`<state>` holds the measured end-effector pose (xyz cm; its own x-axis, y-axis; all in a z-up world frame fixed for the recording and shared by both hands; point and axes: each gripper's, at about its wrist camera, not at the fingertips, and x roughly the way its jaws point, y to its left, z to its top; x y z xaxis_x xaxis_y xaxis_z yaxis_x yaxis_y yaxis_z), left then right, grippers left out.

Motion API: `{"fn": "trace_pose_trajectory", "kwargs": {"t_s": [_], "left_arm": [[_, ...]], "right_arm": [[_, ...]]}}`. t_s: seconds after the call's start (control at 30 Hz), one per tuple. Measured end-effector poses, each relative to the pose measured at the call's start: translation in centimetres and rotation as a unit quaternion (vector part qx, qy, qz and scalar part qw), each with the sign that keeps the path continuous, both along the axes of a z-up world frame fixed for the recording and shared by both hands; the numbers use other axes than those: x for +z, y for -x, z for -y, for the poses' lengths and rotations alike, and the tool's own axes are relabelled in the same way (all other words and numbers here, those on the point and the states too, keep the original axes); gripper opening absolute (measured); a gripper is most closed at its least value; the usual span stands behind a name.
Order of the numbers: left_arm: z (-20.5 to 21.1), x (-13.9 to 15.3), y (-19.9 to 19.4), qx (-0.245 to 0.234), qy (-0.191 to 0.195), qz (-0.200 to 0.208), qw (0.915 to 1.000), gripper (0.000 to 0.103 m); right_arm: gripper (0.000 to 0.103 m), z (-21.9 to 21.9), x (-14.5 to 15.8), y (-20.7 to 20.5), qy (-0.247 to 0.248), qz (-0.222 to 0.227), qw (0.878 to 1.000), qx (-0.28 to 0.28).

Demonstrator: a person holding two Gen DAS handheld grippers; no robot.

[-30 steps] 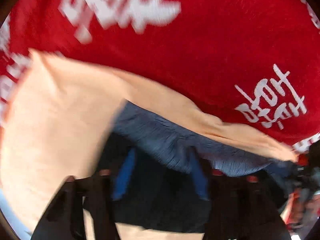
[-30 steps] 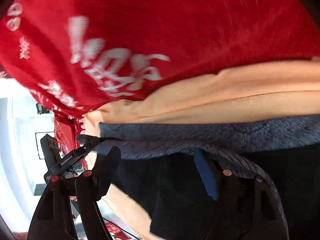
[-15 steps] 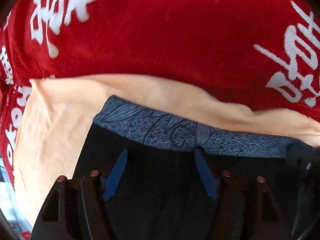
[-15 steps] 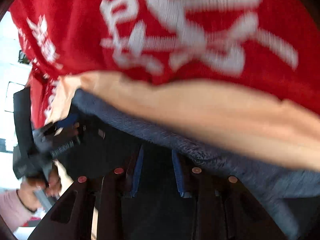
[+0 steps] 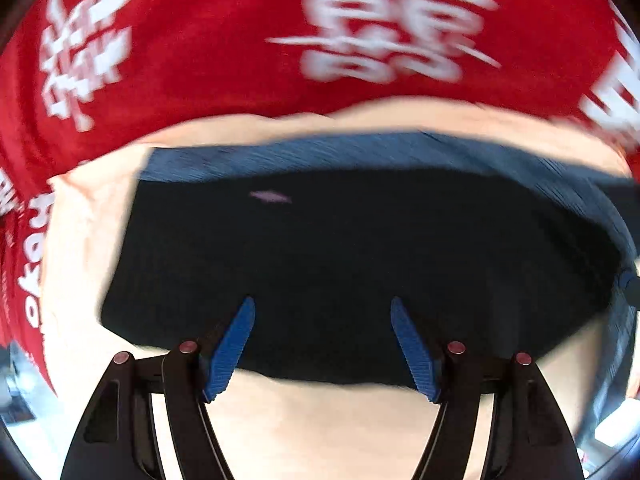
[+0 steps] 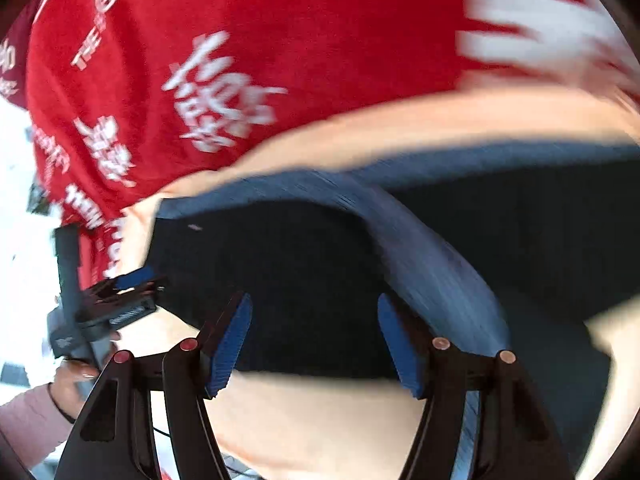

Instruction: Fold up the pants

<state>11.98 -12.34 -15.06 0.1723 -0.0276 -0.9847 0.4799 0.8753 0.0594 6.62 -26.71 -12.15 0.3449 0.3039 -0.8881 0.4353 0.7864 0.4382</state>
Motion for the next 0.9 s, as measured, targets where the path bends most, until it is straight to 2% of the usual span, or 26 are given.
{"fn": "trace_pose_trajectory", "kwargs": {"t_s": [0.1,0.2,0.27,0.43,0.53,0.63,0.7,0.77,0.8,0.9], "left_arm": [[4.4,-0.4,3.8,-0.038,0.012,-0.026,0.9989,0.072],[7.2,-0.5,7.4,-0.077,0.032,-0.051,0.9952,0.072],[10.0,-0.1,10.9,-0.109,0.040,-0.051,0.9919,0.072],[12.6,-0.1,15.5,-0.152,0.060,-0.054,0.9850,0.072],[13.2,0.0,17.8,-0.167,0.061,-0.053,0.9826,0.072],[13.5,0.3,19.0,-0.183,0.065,-0.048,0.9798,0.072],[13.9,0.6,20.0,-0.194,0.067,-0.045,0.9777,0.072],[14.3,-0.2,19.6,-0.203,0.068,-0.046,0.9758,0.072],[14.3,-0.5,19.5,-0.204,0.070,-0.050,0.9752,0.072],[14.1,-2.1,19.3,-0.205,0.074,-0.066,0.9737,0.072]], "right_arm": [[0.069,2.6,0.8,7.1,0.031,-0.025,0.998,-0.041],[0.069,3.0,0.6,13.7,0.056,-0.067,0.993,-0.073],[0.069,2.5,0.2,17.8,0.067,-0.093,0.989,-0.097],[0.069,1.6,-1.8,26.7,0.021,-0.114,0.972,-0.205],[0.069,1.0,-2.8,29.6,0.006,-0.106,0.963,-0.246],[0.069,0.7,-3.7,31.4,-0.014,-0.084,0.961,-0.263],[0.063,0.8,-4.2,31.8,-0.022,-0.065,0.962,-0.266],[0.046,1.0,-4.7,31.5,-0.036,-0.046,0.963,-0.263],[0.041,1.2,-4.7,31.2,-0.045,-0.037,0.963,-0.262],[0.038,1.1,-5.2,30.0,-0.064,-0.016,0.966,-0.250]]}}
